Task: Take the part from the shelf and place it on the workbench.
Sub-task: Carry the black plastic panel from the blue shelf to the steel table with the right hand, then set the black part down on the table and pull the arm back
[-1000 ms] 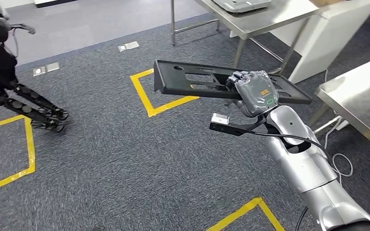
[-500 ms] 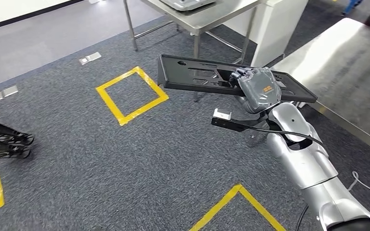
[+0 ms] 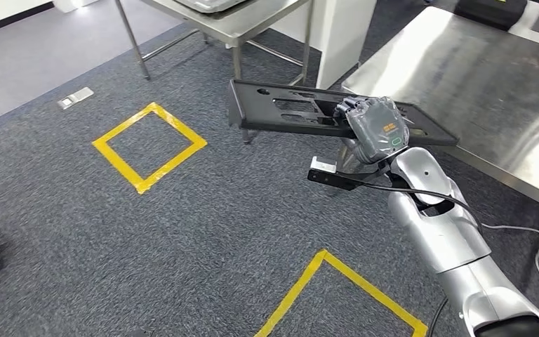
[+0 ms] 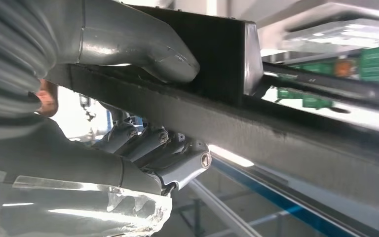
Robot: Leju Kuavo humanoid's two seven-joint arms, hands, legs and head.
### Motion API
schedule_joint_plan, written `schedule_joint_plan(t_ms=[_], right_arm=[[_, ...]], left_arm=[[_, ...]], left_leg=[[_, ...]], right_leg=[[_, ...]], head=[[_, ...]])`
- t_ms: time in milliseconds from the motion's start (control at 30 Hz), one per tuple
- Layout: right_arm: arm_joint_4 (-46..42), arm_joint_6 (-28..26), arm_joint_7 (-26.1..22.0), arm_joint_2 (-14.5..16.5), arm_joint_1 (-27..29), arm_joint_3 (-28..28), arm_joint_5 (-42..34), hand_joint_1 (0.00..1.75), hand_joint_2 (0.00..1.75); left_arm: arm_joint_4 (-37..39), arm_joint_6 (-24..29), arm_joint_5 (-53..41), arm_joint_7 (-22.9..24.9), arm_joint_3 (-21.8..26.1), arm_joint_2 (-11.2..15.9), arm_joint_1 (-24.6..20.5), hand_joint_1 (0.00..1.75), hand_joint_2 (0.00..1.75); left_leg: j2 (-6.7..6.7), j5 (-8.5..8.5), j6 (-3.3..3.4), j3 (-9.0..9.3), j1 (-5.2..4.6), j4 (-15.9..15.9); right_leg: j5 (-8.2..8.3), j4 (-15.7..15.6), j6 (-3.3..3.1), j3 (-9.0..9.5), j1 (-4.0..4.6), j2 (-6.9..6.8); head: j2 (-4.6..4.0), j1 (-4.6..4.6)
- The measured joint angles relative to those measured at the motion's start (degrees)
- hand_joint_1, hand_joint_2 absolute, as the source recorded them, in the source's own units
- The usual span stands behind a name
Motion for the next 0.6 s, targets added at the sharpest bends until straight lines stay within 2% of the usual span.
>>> schedule_joint_plan(t_ms=[33, 67, 100, 167, 200, 233, 267, 333, 367, 400, 433, 467, 500, 533, 567, 600], right_arm=[[0.1, 0.0, 0.0, 0.1, -0.2, 0.0, 0.0, 1.52, 1.75], [0.2, 0.0, 0.0, 0.3, -0.4, 0.0, -0.1, 1.52, 1.75], [0.3, -0.1, 0.0, 0.4, -0.6, 0.0, -0.1, 1.52, 1.75], [0.5, -0.1, 0.0, 0.5, -0.7, 0.0, -0.1, 1.52, 1.75], [0.7, -0.1, 0.0, 0.5, -0.7, 0.0, -0.1, 1.52, 1.75], [0.7, -0.1, 0.0, 0.5, -0.7, 0.0, -0.2, 1.52, 1.75], [0.7, -0.1, 0.0, 0.5, -0.8, 0.0, -0.2, 1.52, 1.75], [0.8, -0.1, 0.0, 0.7, -0.9, 0.0, -0.2, 1.52, 1.75], [0.9, -0.1, -0.1, 0.8, -0.8, 0.1, -0.3, 1.52, 1.75], [1.0, -0.1, -0.1, 0.9, -0.7, 0.1, -0.3, 1.52, 1.75], [1.1, -0.1, -0.1, 0.9, -0.7, 0.1, -0.3, 1.52, 1.75], [1.2, -0.1, -0.1, 0.9, -0.6, 0.1, -0.3, 1.52, 1.75], [1.2, -0.1, -0.2, 0.9, -0.6, 0.1, -0.3, 1.52, 1.75], [1.2, -0.1, -0.2, 0.9, -0.6, 0.1, -0.3, 1.52, 1.75], [1.2, -0.1, -0.2, 0.9, -0.7, 0.1, -0.3, 1.52, 1.75], [1.3, -0.1, -0.2, 1.0, -0.7, 0.1, -0.3, 1.52, 1.75]], left_arm=[[0.0, 0.0, 0.0, -0.1, 0.0, -0.1, 0.0, 0.0, 1.75], [0.0, 0.1, 0.0, -0.2, 0.0, -0.1, 0.0, 0.0, 1.75], [0.0, 0.1, 0.1, -0.2, 0.1, -0.1, 0.0, 0.0, 1.75], [0.0, 0.2, 0.1, -0.3, 0.1, -0.1, 0.0, 0.0, 1.75], [0.0, 0.2, 0.1, -0.3, 0.1, -0.2, 0.0, 0.0, 1.75], [0.0, 0.2, 0.1, -0.4, 0.1, -0.2, -0.1, 0.0, 1.75], [0.0, 0.1, 0.1, -0.4, 0.1, -0.2, -0.1, 0.0, 1.75], [0.0, -0.1, 0.1, -0.6, 0.1, -0.3, 0.0, 0.0, 1.75], [0.0, -0.3, 0.1, -0.6, 0.1, -0.3, 0.1, 0.0, 1.75], [0.0, -0.4, 0.1, -0.6, 0.1, -0.3, 0.1, 0.0, 1.75], [0.0, -0.5, 0.1, -0.7, 0.1, -0.3, 0.1, 0.0, 1.75], [0.0, -0.6, 0.1, -0.7, 0.1, -0.3, 0.1, 0.0, 1.75], [0.0, -0.6, 0.1, -0.7, 0.1, -0.3, 0.1, 0.0, 1.75], [0.0, -0.6, 0.1, -0.7, 0.1, -0.2, 0.1, 0.0, 1.75], [0.0, -0.6, 0.1, -0.8, 0.1, -0.1, 0.1, 0.0, 1.75], [0.0, -0.6, 0.1, -0.9, 0.1, -0.1, 0.1, 0.0, 1.75]], left_leg=[[0.66, -0.38, -0.58, -0.14, -0.06, 0.5], [1.25, -0.73, -1.11, -0.23, -0.19, 1.0], [1.79, -1.03, -1.55, -0.3, -0.32, 1.4], [2.94, -1.26, -2.07, -0.23, -0.19, 1.6], [3.05, -1.53, -2.33, -0.2, 0.12, 1.8], [2.37, -2.27, -2.6, -0.43, 0.41, 2.6], [1.01, -3.69, -2.82, -1.17, 0.63, 4.6], [-2.28, -7.81, -2.92, -4.48, 0.75, 12.1], [-3.11, -9.49, -2.82, -6.48, 0.68, 16.3], [-3.47, -10.15, -2.58, -7.97, 0.59, 19.0], [-3.62, -9.59, -2.18, -8.48, 0.45, 19.5], [-3.85, -7.9, -1.63, -7.8, 0.26, 17.5], [-4.51, -5.6, -0.9, -6.19, 0.05, 13.8], [-5.78, -3.74, -0.1, -4.35, -0.13, 9.7], [-6.91, -2.36, 0.64, -2.84, -0.37, 6.4], [-7.78, -1.74, 1.2, -1.89, -0.6, 4.4]], right_leg=[[1.08, -4.1, 0.45, 2.44, -0.03, -1.19], [1.73, -6.9, 0.46, 4.02, -0.04, -2.0], [1.96, -8.3, 0.18, 4.87, 0.06, -2.41], [1.95, -8.4, -0.85, 4.68, 0.25, -1.14], [2.01, -8.3, -1.31, 4.63, 0.21, -0.44], [2.09, -8.3, -1.72, 4.58, 0.18, 0.27], [2.18, -8.3, -2.11, 4.6, 0.12, 0.9], [2.29, -8.3, -2.6, 4.59, 0.3, 2.16], [2.34, -8.3, -2.8, 4.58, 0.54, 2.85], [2.39, -8.3, -2.93, 4.56, 0.79, 3.61], [2.45, -8.3, -3.03, 4.56, 1.07, 4.39], [2.54, -8.3, -3.14, 4.58, 1.34, 5.18], [2.62, -8.3, -3.23, 4.59, 1.54, 5.95], [2.74, -8.3, -3.32, 4.58, 1.6, 6.64], [2.88, -8.4, -3.29, 4.53, 1.65, 7.29], [3.03, -8.4, -3.2, 4.42, 1.58, 7.83]], head=[[0.0, 0.12], [0.0, 0.11], [0.0, 0.09], [0.0, -0.11], [0.0, -0.16], [0.0, -0.17], [0.0, -0.21], [0.0, -0.28], [0.0, -0.33], [0.0, -0.33], [0.0, -0.33], [0.0, -0.32], [0.0, -0.32], [0.0, -0.28], [0.0, -0.18], [0.0, -0.17]])
